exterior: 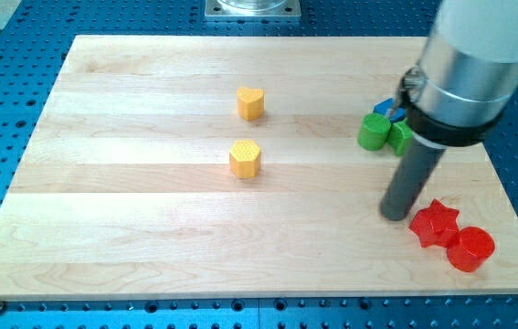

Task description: Keep green blocks at top center of the board

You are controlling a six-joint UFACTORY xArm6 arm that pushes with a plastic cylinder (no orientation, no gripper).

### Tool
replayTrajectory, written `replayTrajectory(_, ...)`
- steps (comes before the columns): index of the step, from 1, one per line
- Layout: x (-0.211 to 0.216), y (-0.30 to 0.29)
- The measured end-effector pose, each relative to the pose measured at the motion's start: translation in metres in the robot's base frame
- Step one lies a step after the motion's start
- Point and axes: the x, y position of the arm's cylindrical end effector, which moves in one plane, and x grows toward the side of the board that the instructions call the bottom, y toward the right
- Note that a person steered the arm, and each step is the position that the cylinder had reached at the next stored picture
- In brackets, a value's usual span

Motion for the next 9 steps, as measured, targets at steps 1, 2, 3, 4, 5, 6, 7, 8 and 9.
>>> replayTrajectory(1,-0.011,-0.053)
replayTrajectory(2,-0.023,-0.076)
replayTrajectory(3,-0.023,-0.076)
replayTrajectory(4,-0.023,-0.076)
replayTrajectory(5,-0.023,-0.087)
replayTrajectory(6,-0.023,-0.09)
replayTrajectory(7,-0.028,-0.108)
replayTrajectory(8,-0.027,-0.06)
replayTrajectory(9,-0.058,0.052)
